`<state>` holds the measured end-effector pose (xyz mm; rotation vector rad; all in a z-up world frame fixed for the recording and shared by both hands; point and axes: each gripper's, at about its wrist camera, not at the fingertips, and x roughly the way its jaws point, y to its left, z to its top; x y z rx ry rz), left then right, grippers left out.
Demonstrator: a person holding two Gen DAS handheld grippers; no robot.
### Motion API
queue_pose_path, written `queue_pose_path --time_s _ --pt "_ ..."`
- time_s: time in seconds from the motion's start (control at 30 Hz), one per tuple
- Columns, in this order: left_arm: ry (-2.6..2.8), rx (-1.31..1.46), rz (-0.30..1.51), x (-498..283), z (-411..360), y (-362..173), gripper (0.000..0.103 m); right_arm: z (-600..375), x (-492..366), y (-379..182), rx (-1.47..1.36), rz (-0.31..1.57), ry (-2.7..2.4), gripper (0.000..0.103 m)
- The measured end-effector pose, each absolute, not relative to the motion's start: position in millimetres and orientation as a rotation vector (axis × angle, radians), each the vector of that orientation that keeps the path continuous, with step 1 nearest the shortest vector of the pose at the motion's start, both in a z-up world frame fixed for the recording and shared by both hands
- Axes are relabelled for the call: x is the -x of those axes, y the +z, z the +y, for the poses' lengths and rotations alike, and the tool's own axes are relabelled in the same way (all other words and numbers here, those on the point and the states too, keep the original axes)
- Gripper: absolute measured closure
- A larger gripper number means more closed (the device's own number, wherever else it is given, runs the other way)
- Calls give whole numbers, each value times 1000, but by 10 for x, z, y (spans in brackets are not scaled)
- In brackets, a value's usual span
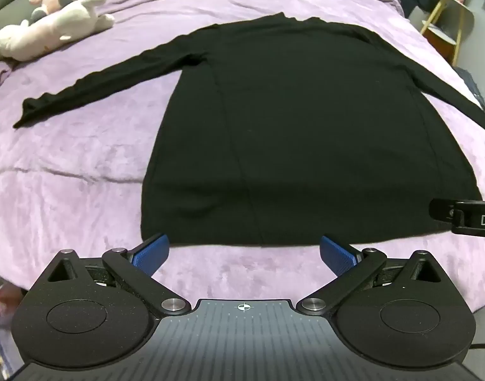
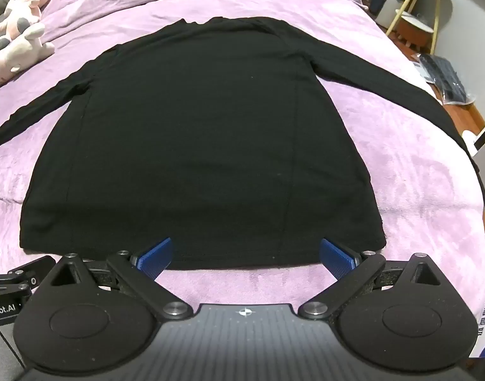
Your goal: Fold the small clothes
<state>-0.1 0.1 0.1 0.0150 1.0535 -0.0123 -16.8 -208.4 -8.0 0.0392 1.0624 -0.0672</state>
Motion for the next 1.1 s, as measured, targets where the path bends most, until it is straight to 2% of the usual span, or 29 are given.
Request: queue_pose_path --time_s 1.1 --pt "-42 21 1079 25 -2 -8 0 -2061 168 -53 -45 1069 -61 4"
